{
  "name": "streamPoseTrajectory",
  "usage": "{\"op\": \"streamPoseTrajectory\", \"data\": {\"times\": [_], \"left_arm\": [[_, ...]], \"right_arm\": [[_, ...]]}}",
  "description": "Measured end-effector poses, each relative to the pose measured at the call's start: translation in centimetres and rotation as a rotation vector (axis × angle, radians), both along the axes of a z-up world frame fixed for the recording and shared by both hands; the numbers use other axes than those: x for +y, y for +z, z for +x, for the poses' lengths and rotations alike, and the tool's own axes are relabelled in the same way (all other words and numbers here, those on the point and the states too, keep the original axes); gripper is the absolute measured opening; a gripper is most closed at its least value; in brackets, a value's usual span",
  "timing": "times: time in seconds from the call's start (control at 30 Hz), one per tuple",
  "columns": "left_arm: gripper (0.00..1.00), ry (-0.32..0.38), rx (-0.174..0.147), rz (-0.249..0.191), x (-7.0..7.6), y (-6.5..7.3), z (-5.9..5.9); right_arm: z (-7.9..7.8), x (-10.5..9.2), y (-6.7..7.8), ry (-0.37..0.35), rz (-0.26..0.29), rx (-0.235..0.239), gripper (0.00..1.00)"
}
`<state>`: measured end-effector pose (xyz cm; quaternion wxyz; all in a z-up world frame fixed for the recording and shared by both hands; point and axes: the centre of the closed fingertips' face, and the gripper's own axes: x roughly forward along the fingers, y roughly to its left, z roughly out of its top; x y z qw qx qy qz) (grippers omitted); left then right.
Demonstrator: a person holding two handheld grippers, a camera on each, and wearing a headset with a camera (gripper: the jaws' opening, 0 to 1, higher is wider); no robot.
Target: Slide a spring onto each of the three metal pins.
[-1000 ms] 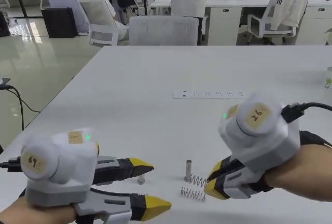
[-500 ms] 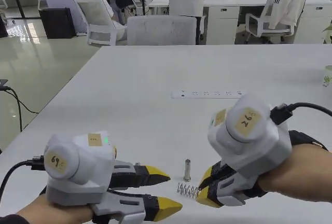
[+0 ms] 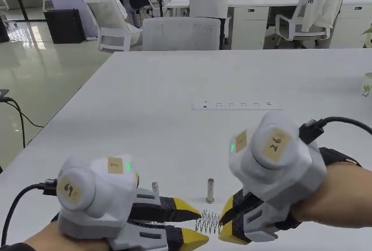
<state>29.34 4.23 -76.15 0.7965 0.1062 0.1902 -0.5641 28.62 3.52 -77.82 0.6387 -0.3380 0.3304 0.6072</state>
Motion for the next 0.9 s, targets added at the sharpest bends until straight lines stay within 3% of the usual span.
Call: {"op": "streamPoseTrajectory", "data": {"times": [0.33,0.9], "left_arm": [[0.05,-0.043,0.004,0.027,-0.3,-0.5,-0.7],[0.03,-0.108,-0.064,0.104,-0.8,-1.1,-1.5]], "right_arm": [[-0.8,-0.2,-0.1,0.045,-0.014,0.001,0.07],[-1.5,-0.5,0.6,0.038,-0.040,0.037,0.07]]}}
